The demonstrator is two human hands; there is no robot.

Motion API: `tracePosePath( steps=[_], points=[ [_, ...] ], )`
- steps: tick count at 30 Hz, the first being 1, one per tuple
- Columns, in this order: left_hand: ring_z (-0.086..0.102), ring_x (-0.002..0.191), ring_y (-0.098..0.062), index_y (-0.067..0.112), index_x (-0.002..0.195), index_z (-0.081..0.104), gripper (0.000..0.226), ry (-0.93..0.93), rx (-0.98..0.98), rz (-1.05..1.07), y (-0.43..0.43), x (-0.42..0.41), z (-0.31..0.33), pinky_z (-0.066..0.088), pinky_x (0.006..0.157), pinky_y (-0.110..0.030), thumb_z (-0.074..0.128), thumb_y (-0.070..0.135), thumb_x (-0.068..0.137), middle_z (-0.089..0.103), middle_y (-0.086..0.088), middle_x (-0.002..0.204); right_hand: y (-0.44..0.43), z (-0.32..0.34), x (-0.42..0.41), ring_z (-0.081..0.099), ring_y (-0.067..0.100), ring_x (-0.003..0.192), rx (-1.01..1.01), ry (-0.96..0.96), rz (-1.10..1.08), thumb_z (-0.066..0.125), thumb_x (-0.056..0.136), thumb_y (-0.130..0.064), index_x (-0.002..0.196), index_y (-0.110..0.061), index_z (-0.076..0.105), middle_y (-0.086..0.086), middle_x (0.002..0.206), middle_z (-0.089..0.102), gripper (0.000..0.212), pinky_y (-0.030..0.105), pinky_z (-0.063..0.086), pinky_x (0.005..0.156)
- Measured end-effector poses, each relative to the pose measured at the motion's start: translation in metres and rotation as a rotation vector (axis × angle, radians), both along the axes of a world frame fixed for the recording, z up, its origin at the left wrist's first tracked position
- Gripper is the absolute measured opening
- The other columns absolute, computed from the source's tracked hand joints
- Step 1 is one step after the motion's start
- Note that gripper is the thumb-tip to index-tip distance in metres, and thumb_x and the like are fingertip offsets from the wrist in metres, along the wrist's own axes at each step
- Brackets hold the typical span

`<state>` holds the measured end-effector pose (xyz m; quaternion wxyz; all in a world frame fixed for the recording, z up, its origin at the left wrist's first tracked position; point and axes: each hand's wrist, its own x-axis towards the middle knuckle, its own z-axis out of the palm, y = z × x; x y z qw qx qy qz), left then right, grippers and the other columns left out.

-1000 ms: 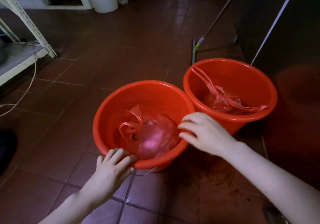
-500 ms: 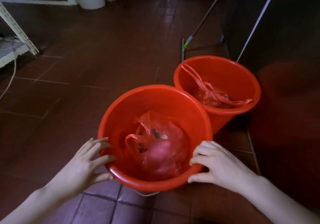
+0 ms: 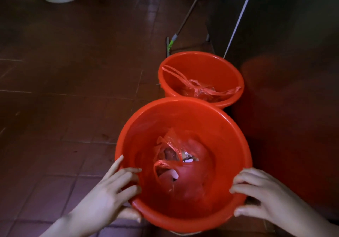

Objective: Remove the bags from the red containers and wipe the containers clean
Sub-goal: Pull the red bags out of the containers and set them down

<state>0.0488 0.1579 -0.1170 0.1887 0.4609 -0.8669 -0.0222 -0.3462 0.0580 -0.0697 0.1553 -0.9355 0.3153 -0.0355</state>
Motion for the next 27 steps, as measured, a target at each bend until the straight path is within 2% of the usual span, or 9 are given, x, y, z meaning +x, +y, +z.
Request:
tracePosePath(
  steps=[3,7,9,12,16,20,23,25,27],
  points=[
    [0.053,0.127,-0.017,0.016,0.091,0.071,0.056,0.01,-0.003,0.0,-0.01,-0.003,-0.004,0.024,0.112,-0.062,0.048,0.067,0.085,0.061,-0.001,0.096,-0.01,-0.001,-0.003,0.051,-0.005,0.105,0.03,0.001,-0.028,0.054,0.078,-0.075,0.1,-0.037,0.071,-0.025,0.103,0.057,0.047,0.016,0.039,0.096],
    [0.051,0.129,-0.02,0.015,0.091,0.07,0.056,0.012,0.015,0.038,-0.042,-0.004,-0.004,0.019,0.113,-0.062,0.05,0.067,0.083,0.061,-0.002,0.098,-0.03,-0.011,-0.003,0.038,-0.009,0.128,0.068,-0.069,-0.181,0.055,0.079,-0.073,0.111,-0.039,0.067,-0.027,0.118,0.054,0.048,0.02,0.031,0.107],
    [0.051,0.129,-0.024,0.013,0.091,0.071,0.056,-0.005,0.023,0.06,-0.062,-0.004,0.0,0.023,0.11,-0.067,0.052,0.065,0.081,0.062,-0.005,0.099,-0.044,-0.014,0.003,0.029,-0.01,0.136,0.146,-0.152,-0.287,0.063,0.073,-0.063,0.115,-0.036,0.066,-0.024,0.127,0.052,0.05,0.025,0.027,0.112],
    [0.054,0.126,-0.027,0.01,0.091,0.072,0.056,0.011,0.041,0.101,-0.085,-0.002,0.007,0.026,0.107,-0.069,0.053,0.062,0.079,0.063,-0.006,0.099,-0.067,-0.008,0.017,0.031,0.001,0.14,0.18,-0.177,-0.347,0.073,0.071,-0.047,0.114,-0.03,0.067,-0.016,0.129,0.054,0.046,0.03,0.025,0.116],
    [0.064,0.109,-0.018,0.018,0.09,0.072,0.056,-0.041,0.03,0.151,-0.087,-0.011,0.018,0.031,0.111,-0.058,0.051,0.069,0.079,0.066,0.001,0.099,-0.081,0.001,0.014,0.028,-0.003,0.139,0.22,-0.06,-0.371,0.082,0.072,-0.04,0.111,-0.037,0.065,-0.022,0.124,0.052,0.042,0.028,0.015,0.119],
    [0.065,0.087,-0.011,0.029,0.083,0.073,0.056,-0.064,0.072,0.161,-0.073,-0.041,0.028,0.031,0.107,-0.045,0.05,0.079,0.074,0.063,0.011,0.089,-0.078,0.001,-0.002,0.004,-0.008,0.141,0.231,0.201,-0.426,0.071,0.081,-0.043,0.128,-0.043,0.051,-0.028,0.141,0.033,0.051,0.037,-0.007,0.118],
    [0.061,0.092,-0.007,0.031,0.091,0.072,0.059,-0.083,0.31,0.125,-0.071,-0.059,0.038,0.035,0.105,-0.033,0.048,0.082,0.074,0.06,0.016,0.092,-0.082,0.004,-0.001,-0.005,0.004,0.147,0.248,0.297,-0.507,0.06,0.086,-0.037,0.14,-0.037,0.044,-0.025,0.154,0.019,0.056,0.04,-0.007,0.119],
    [0.057,0.094,-0.003,0.032,0.099,0.069,0.057,-0.027,0.473,0.1,-0.078,-0.058,0.045,0.043,0.093,-0.025,0.045,0.079,0.079,0.061,0.016,0.096,-0.091,0.004,0.004,-0.004,0.007,0.149,0.21,0.319,-0.568,0.053,0.092,-0.036,0.142,-0.028,0.045,-0.02,0.157,0.021,0.051,0.04,-0.003,0.12],
    [0.058,0.096,-0.004,0.032,0.106,0.067,0.046,0.082,0.47,0.1,-0.091,-0.057,0.052,0.047,0.087,-0.027,0.051,0.069,0.084,0.061,0.015,0.101,-0.101,0.004,0.01,-0.003,0.009,0.149,0.175,0.333,-0.644,0.049,0.096,-0.039,0.143,-0.022,0.045,-0.016,0.158,0.024,0.051,0.041,0.0,0.12]
  ],
)
